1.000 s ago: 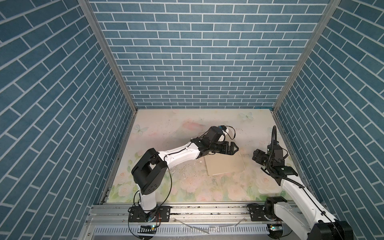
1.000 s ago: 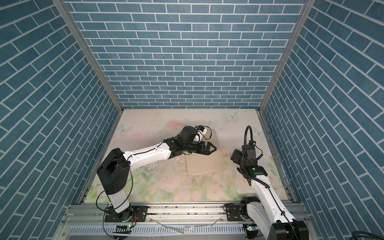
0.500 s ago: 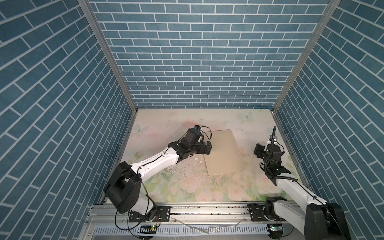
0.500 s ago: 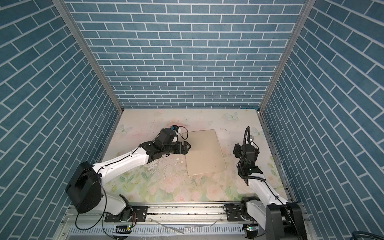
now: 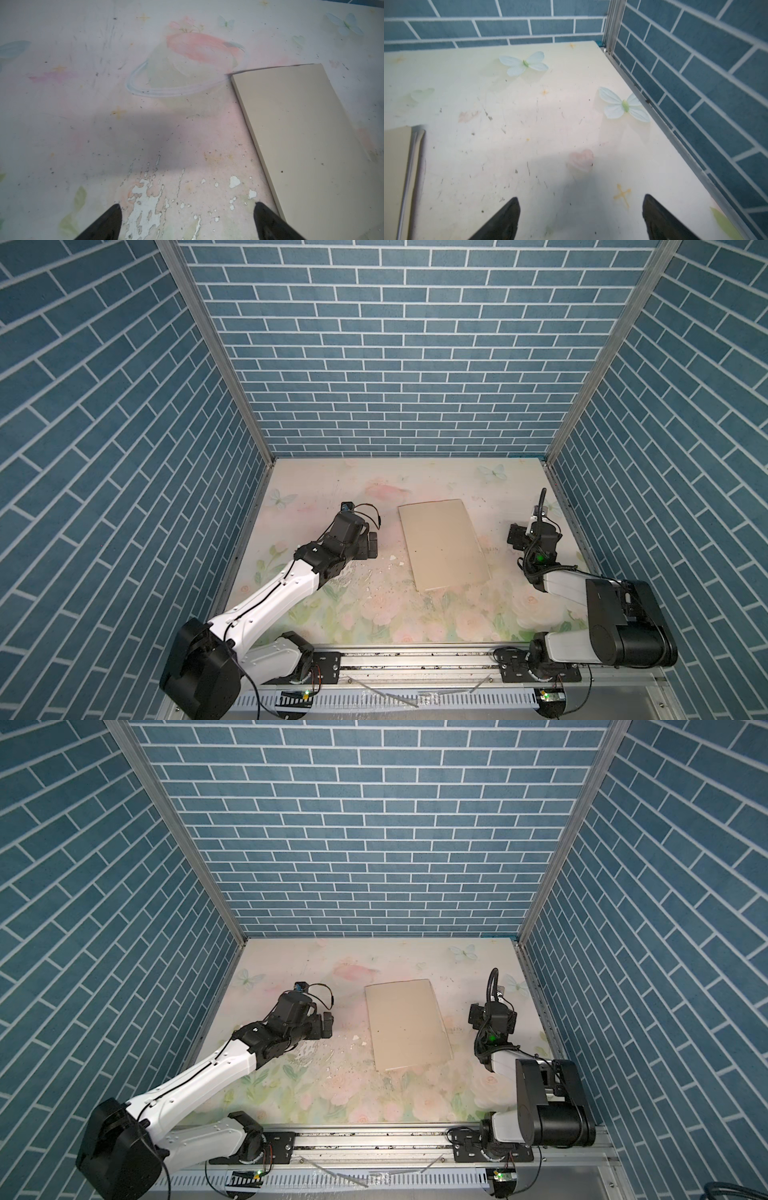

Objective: Put the files into the folder

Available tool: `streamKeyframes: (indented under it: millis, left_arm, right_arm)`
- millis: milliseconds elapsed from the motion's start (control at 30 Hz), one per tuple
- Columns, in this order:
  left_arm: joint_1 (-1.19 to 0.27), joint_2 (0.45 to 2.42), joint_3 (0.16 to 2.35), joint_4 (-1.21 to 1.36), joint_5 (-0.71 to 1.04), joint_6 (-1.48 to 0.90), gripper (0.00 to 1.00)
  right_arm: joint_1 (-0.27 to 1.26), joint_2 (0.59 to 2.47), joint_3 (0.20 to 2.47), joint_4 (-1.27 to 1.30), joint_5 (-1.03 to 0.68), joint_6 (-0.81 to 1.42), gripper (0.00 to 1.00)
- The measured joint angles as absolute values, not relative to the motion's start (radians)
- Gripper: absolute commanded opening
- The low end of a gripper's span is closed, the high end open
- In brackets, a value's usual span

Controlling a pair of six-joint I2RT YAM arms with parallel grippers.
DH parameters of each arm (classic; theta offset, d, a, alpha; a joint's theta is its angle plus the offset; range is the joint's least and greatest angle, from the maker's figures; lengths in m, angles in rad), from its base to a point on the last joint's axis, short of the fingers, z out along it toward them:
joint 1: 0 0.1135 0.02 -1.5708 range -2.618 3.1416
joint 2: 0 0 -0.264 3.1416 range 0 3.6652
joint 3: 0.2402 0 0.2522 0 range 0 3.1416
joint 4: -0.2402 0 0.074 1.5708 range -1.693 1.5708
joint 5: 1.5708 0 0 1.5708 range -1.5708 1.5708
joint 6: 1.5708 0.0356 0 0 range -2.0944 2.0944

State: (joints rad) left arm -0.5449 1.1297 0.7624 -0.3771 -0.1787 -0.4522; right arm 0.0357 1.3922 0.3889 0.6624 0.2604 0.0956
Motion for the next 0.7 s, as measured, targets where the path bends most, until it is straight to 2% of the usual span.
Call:
streamKeyframes:
  millis: [100, 233, 500, 700]
  left_arm:
    - [-0.533, 1.099, 0.745, -0.391, -0.198, -0.451, 1.00]
    - [-0.525, 1.082, 0.738, -0.400, -0.215, -0.448, 1.00]
    - [-0.505, 1.045, 0.713, -0.407, -0.276, -0.425, 1.00]
    - [-0.390, 1.026, 0.676, -0.361, -0.382, -0.346, 1.00]
  right_arm:
    - [0.006, 1.438, 0.353, 0.813, 0.230, 0.096, 0.92]
    - [-0.015, 1.505, 0.329, 0.894, 0.184, 0.095, 0.92]
    - [-0.022, 1.539, 0.353, 0.873, 0.104, 0.095, 0.96]
    - [-0.025, 1.539, 0.353, 0.869, 0.090, 0.094, 0.99]
